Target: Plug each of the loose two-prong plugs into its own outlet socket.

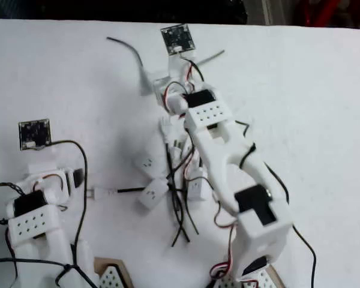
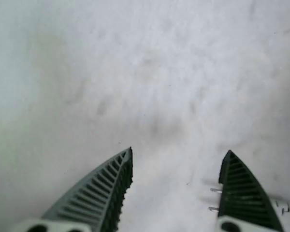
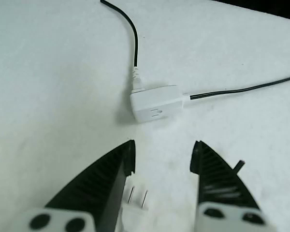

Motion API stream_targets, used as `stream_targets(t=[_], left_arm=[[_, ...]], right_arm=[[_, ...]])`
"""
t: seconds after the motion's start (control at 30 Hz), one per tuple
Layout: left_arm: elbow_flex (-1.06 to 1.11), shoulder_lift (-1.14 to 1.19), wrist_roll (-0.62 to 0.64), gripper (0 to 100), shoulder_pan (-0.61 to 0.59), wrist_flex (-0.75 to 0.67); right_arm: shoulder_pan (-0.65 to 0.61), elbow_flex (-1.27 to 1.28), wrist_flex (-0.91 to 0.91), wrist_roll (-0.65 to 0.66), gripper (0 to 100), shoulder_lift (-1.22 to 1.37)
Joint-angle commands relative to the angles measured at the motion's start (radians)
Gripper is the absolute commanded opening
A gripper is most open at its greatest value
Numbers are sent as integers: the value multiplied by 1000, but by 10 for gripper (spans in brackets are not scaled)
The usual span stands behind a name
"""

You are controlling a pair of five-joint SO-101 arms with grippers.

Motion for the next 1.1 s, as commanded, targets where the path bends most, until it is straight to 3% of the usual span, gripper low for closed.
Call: stream_targets(t=[0.0, 0.3, 0.53, 0.83, 1.07], left_arm=[[-5, -25, 14, 290, -7, -21], [-5, -25, 14, 290, -7, -23], [-2, -25, 14, 290, -7, -26], [5, -25, 14, 290, -7, -28], [5, -25, 14, 290, -7, -28]], right_arm=[[12, -46, 183, -11, 181, -134], [12, -46, 587, -9, 180, -213], [28, -2, 769, -9, 180, -214], [160, 226, 687, 32, 180, -205], [156, 413, 522, 81, 180, -205]])
